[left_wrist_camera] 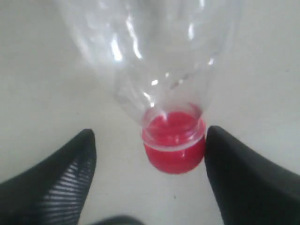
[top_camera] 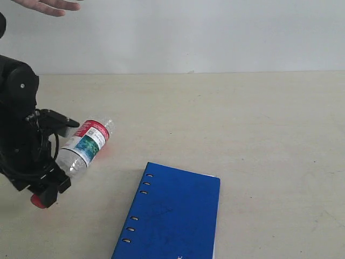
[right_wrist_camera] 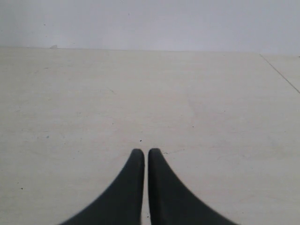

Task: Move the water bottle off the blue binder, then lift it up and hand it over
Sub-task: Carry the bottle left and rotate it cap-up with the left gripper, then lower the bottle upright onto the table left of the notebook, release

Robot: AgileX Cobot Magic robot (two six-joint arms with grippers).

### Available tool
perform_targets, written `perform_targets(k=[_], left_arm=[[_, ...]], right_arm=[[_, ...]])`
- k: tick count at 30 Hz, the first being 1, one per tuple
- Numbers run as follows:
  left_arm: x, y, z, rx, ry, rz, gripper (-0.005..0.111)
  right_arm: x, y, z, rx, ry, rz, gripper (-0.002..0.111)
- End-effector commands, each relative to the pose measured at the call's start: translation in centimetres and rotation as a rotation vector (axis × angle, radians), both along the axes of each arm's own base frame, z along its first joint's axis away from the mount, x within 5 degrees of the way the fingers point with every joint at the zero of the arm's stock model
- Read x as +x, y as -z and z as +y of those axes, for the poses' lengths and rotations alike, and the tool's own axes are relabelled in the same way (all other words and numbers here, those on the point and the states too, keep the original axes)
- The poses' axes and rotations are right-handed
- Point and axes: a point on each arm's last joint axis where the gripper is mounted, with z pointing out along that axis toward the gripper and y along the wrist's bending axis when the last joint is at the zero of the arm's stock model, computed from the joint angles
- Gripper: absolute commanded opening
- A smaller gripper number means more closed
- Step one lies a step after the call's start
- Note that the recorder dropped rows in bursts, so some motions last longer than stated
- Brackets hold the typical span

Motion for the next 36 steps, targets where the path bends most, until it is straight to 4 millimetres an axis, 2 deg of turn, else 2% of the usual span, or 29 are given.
perform_targets(k=[1,4,5,7,8,10,13,15,18,21,25,33,36], left_arm=[[0.4,0.1,-0.6,-0.077,-0.042,-0.105,0.062],[0.0,1.2,-0.3,-0.046,-0.021,-0.077,0.062],[-0.1,1.2,-0.2,-0.03,-0.015,-0.058,0.058],[-0.1,0.9,-0.1,-0.026,-0.009,-0.065,0.038],[-0.1,0.7,-0.1,-0.027,-0.006,-0.074,0.02],[-0.3,0.2,0.0,-0.019,0.003,-0.077,0.005],[-0.3,-2.0,0.7,0.049,0.022,-0.079,0.004],[-0.3,-5.9,1.1,0.074,0.027,-0.149,0.004],[-0.4,-9.7,1.2,0.039,0.016,-0.265,0.004],[-0.9,-13.1,1.3,0.002,0.009,-0.379,0.004],[-2.0,-16.5,1.8,-0.028,0.004,-0.494,0.004],[-3.2,-18.5,2.0,-0.071,-0.003,-0.582,0.004],[-4.3,-20.3,2.4,-0.119,-0.068,-0.673,0.004]], right_arm=[[0.0,-0.1,0.0,-0.002,0.002,-0.01,0.0],[0.0,-0.1,0.0,-0.002,0.002,-0.01,0.0],[0.0,-0.1,0.0,-0.002,0.002,-0.01,0.0],[0.0,-0.1,0.0,-0.002,0.002,-0.01,0.0],[0.0,-0.1,0.0,-0.002,0.002,-0.01,0.0],[0.0,-0.1,0.0,-0.002,0.002,-0.01,0.0],[0.0,-0.1,0.0,-0.002,0.002,-0.01,0.0],[0.0,-0.1,0.0,-0.002,0.002,-0.01,0.0],[0.0,-0.1,0.0,-0.002,0.002,-0.01,0.0],[0.0,-0.1,0.0,-0.002,0.002,-0.01,0.0],[0.0,-0.1,0.0,-0.002,0.002,-0.01,0.0],[0.0,-0.1,0.0,-0.002,0.002,-0.01,0.0],[0.0,-0.1,0.0,-0.002,0.002,-0.01,0.0]])
